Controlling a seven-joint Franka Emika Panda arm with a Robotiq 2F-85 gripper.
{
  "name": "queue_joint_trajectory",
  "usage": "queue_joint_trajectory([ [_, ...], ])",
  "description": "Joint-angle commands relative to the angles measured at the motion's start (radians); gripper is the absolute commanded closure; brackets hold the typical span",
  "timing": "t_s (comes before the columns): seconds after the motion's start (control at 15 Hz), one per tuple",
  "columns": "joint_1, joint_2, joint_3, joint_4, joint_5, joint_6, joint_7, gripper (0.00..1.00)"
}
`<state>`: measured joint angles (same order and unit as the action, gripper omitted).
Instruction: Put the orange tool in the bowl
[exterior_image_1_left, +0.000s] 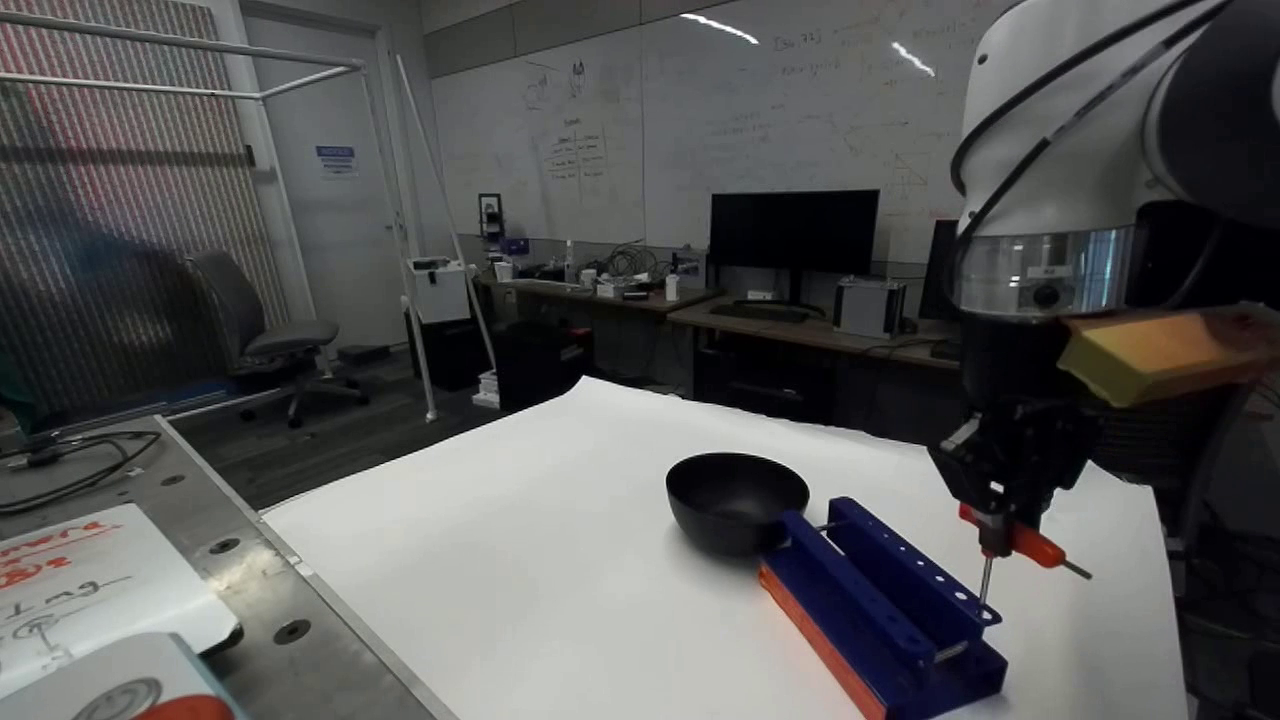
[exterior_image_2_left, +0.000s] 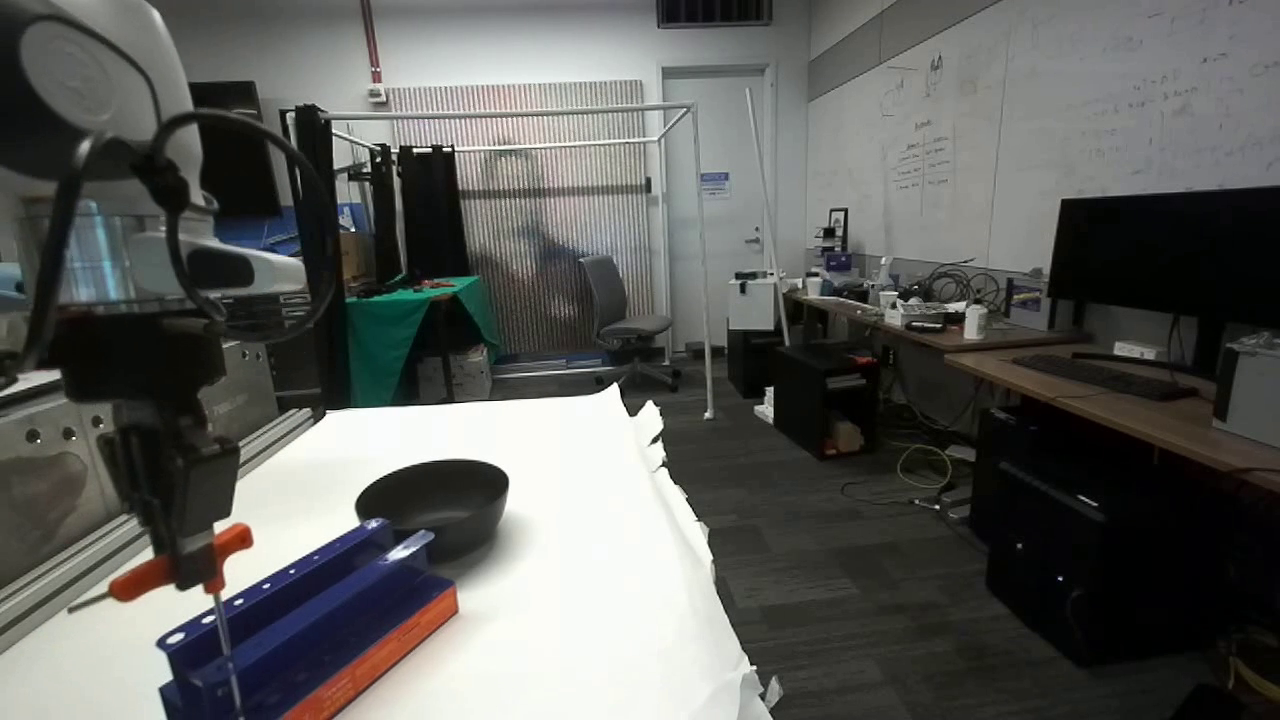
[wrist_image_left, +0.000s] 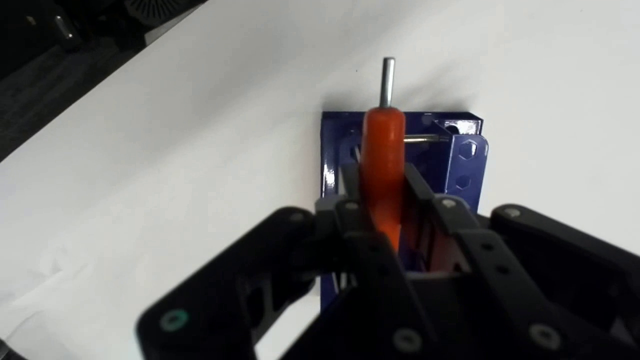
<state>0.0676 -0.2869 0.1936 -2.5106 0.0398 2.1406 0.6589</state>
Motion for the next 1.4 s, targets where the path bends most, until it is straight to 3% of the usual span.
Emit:
queue_joint_trajectory([
  [0.0, -0.011, -0.118, -0.016, 0.066, -0.029, -0.117, -0.026, 0.95],
  [0.13, -0.017, -0.168, -0.017, 0.111, -0.053, -0.148, -0.039, 0.95],
  [0.27, -0.022, -0.218, -0.029, 0.132, -0.049, -0.103, -0.065, 0.95],
  [0.53, -0.058, -0.211, -0.053, 0.129, -0.033, 0.148, -0.093, 0.95],
  [0.87, -0.086, -0.012, -0.072, 0.131, -0.003, 0.501, -0.152, 0.95],
  [1.33, -0.060, 0.287, -0.121, 0.157, 0.147, 0.747, -0.264, 0.95],
])
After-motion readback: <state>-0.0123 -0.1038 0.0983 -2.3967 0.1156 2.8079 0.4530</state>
